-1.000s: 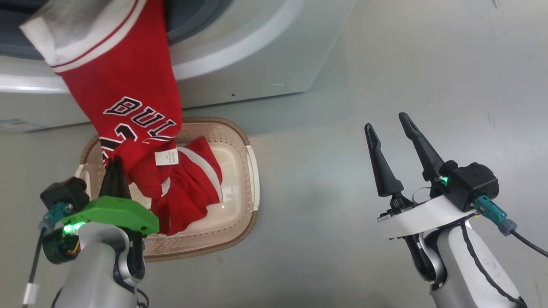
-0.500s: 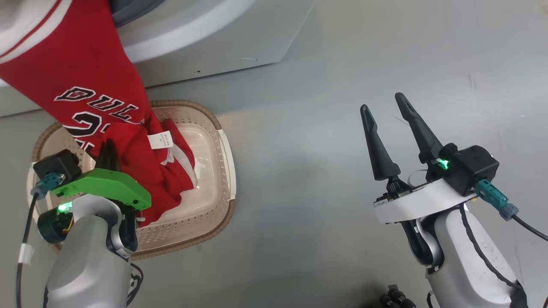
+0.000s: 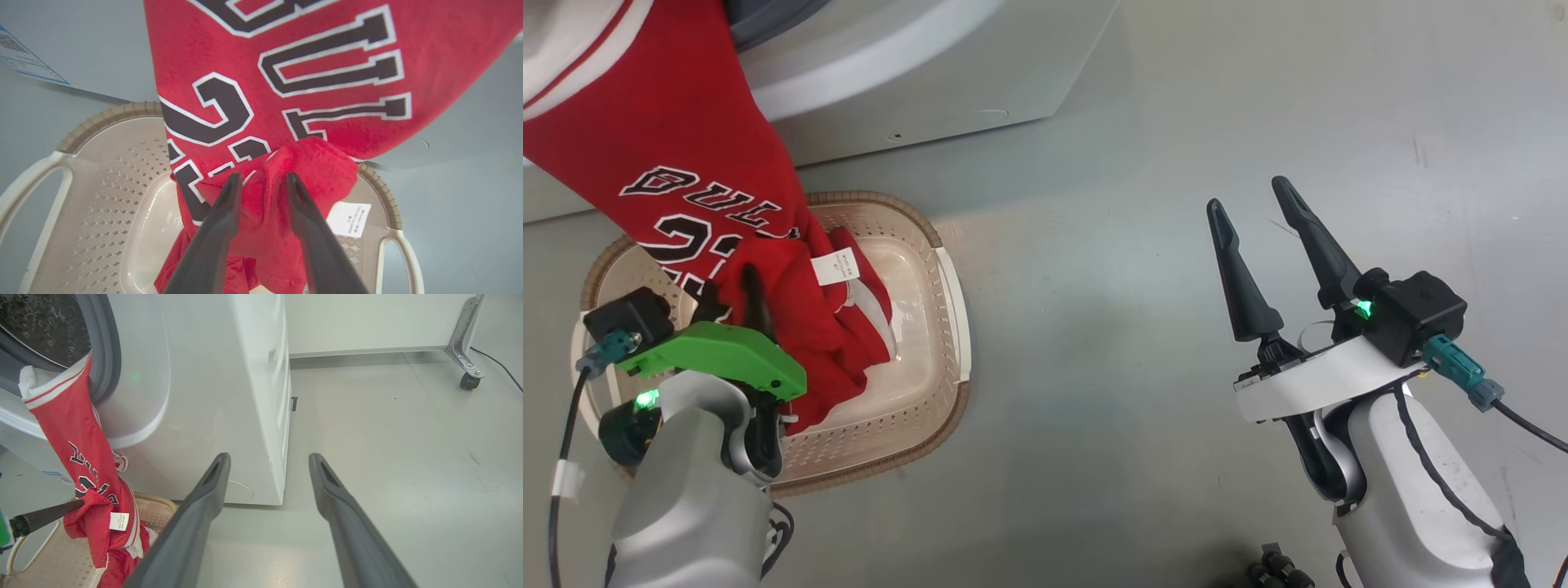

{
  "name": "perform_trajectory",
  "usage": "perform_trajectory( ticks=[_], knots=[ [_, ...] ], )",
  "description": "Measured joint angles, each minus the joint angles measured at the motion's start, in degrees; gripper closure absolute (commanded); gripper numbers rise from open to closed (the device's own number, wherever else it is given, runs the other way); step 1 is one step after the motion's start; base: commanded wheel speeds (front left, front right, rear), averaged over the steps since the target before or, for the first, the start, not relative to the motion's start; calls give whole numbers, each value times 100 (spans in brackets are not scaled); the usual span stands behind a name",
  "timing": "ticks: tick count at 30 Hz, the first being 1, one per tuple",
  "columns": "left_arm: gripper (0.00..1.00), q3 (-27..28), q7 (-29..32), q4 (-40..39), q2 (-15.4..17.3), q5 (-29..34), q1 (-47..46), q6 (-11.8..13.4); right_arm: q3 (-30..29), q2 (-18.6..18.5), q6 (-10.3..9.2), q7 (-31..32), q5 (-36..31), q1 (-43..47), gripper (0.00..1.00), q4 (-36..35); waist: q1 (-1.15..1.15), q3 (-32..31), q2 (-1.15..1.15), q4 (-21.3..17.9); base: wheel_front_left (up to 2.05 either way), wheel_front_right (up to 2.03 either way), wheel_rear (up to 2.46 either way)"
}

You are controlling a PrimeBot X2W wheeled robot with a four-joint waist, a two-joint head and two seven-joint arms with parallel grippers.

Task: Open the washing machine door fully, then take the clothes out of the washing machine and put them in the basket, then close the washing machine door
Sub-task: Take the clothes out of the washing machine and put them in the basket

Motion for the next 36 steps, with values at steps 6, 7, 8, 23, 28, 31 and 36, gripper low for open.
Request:
perform_trajectory(
  ticks=[6, 7, 8, 23, 28, 31, 36],
  knots=[
    [0, -5, -155, 253, -2, 23, -1, -64, -9, 7, 0, -3, 0, -7, 0, 87, 0, -119, 0, 18, 0, 0, 0],
    [0, -12, -182, 280, -2, 51, -1, -77, -16, 9, 0, -3, 1, -7, 0, 100, 0, -139, 0, 23, 0, 0, 0],
    [0, -34, -191, 299, -2, 66, -3, -103, -33, 11, 0, -3, 1, -7, 0, 114, 0, -159, 0, 30, 0, 0, 0],
    [0, -134, -350, -13, -11, 404, -27, -303, -193, 2, 1, -22, 2, -3, 0, 339, 0, -500, 0, 351, 0, 0, 0],
    [0, -36, -350, -580, -21, 626, -21, -337, -203, 3, 5, -48, 2, 1, 0, 396, 0, -668, 0, 482, 0, 0, 0],
    [0, 18, -350, -884, -26, 782, 14, -337, -223, 3, 5, -48, 1, 4, 0, 435, 0, -778, 0, 553, 0, 0, 0],
    [0, 18, -350, -1280, -29, 1033, 289, -337, -248, 1, 7, -49, 0, 31, 0, 522, 0, -965, 0, 663, 0, 0, 0]
  ],
)
